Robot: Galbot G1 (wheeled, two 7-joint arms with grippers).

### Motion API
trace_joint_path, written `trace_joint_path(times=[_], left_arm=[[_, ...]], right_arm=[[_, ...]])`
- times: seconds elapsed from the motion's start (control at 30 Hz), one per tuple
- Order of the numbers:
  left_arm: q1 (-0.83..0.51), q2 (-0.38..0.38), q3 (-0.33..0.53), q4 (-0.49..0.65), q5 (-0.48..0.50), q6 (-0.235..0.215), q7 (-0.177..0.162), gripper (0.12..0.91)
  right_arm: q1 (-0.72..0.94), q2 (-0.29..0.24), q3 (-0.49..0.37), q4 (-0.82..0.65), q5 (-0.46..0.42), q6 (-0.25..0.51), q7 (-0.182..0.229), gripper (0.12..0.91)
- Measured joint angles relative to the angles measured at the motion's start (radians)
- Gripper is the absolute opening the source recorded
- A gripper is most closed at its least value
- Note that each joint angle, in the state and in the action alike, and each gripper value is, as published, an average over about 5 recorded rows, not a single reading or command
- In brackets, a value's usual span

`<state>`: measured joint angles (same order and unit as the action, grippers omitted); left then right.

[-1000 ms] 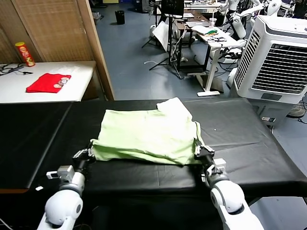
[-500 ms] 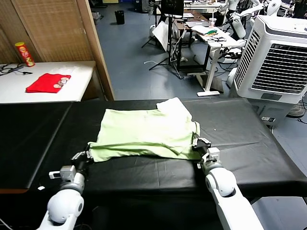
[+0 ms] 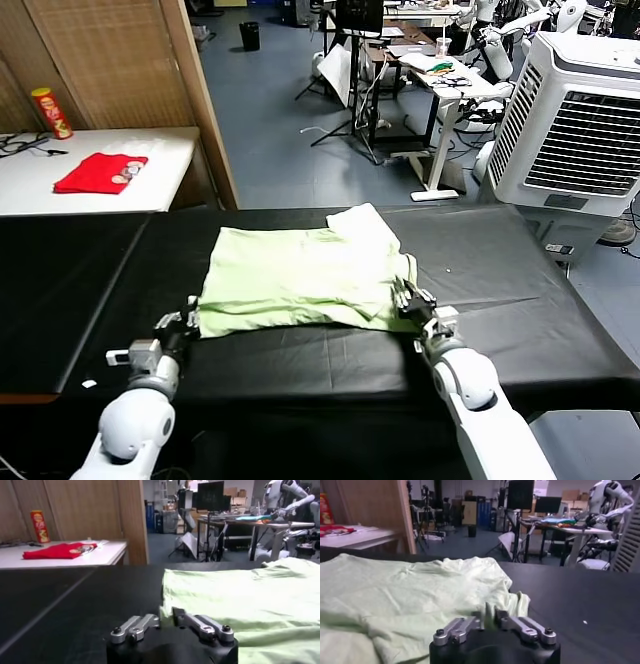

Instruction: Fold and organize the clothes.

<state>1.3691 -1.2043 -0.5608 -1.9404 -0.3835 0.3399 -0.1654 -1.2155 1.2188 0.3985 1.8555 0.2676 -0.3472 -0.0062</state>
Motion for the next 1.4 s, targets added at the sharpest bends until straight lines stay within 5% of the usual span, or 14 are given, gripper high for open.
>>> trace_joint_path(times=[0.1,0.2,0.47,0.57,0.8,0.93,1.4], left_arm=[[0.032,0.002,-0.003,-0.024,-0.038,0.014,0.003,0.728],[0.056,0.003,-0.002,-0.044,-0.066,0.026,0.012,0.788],[0.064,0.0,0.003,-0.034,-0.077,0.032,0.034,0.79],[0.066,0.0,0.003,-0.022,-0.08,0.031,0.043,0.701],[0.063,0.007,0.007,-0.003,-0.061,0.039,0.048,0.309],[0.067,0.018,0.009,-0.005,0.004,0.046,0.044,0.147],[0.24,0.105,-0.035,-0.184,0.104,0.069,0.03,0.126]], right_arm=[[-0.059,-0.003,0.012,0.041,-0.013,0.004,0.001,0.79],[-0.105,0.0,0.017,0.066,-0.022,0.007,0.0,0.794],[-0.154,0.02,0.009,0.074,-0.043,0.006,0.0,0.634],[-0.162,0.025,0.008,0.078,-0.045,0.005,0.002,0.504],[-0.176,0.015,0.014,0.11,-0.041,-0.026,0.014,0.155],[-0.193,-0.002,0.019,0.141,-0.026,-0.081,0.035,0.122],[-0.358,-0.052,0.05,0.338,-0.004,-0.21,0.09,0.122]])
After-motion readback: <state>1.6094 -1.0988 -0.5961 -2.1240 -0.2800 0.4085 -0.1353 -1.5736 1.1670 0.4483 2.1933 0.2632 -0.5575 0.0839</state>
